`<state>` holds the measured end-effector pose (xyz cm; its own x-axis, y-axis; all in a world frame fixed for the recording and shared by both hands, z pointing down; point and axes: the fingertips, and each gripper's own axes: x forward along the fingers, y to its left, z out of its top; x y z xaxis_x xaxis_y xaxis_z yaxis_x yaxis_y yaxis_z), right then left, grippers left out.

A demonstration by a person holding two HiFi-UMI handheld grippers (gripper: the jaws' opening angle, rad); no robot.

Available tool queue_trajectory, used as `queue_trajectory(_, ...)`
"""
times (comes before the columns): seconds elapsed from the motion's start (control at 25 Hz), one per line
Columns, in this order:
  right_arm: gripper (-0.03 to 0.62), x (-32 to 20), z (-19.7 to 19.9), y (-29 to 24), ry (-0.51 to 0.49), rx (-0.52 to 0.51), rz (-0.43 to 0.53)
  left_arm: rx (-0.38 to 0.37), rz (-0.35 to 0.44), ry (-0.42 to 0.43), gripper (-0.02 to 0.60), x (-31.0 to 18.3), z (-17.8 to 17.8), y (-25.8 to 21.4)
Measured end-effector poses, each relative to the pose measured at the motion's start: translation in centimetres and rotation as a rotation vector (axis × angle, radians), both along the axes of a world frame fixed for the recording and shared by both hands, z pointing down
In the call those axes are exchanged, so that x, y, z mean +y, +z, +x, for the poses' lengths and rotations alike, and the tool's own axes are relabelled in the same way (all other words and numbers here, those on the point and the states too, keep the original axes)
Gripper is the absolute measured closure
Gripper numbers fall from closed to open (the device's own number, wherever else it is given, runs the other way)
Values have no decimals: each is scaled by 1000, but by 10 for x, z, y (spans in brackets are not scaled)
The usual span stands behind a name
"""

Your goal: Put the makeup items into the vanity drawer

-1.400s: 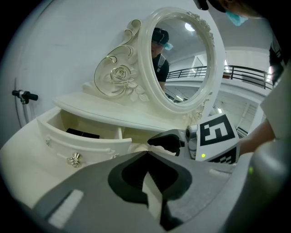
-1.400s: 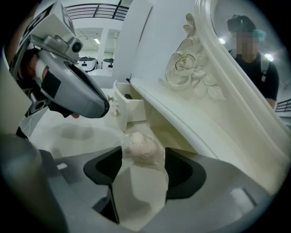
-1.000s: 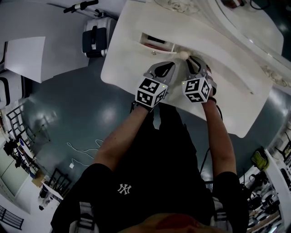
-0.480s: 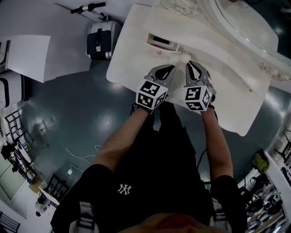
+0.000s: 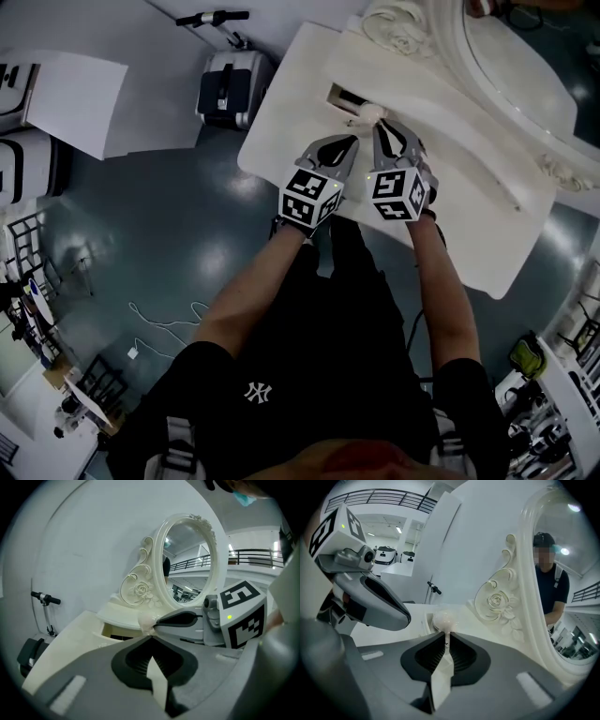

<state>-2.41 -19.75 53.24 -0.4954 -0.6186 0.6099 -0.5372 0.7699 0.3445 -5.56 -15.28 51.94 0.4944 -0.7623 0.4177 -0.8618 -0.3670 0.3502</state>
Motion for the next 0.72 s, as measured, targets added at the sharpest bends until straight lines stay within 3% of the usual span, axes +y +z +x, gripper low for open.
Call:
queue_trajectory(0.16,526,-9,-12,13,-14,45,-35,-2,-6,-27,581,-3,-11,1)
queue_trajectory(0.28,449,-9,-17,24,-39,101,-62,-3,-12,-42,581,-5,-17,2)
queue_trajectory(0.36,431,-7,-20,22,-50,108,-60,-3,-15,-50,580,-6,-20,4)
queue_trajectory(0.52,432,-9,-22,14,-42,81,-43,-3,-19,-63,581,-9,-24,6)
queue_trajectory(0.72,487,-13,-27,7,-45,56,-16,-7,-22,-67,580,-11,-23,7)
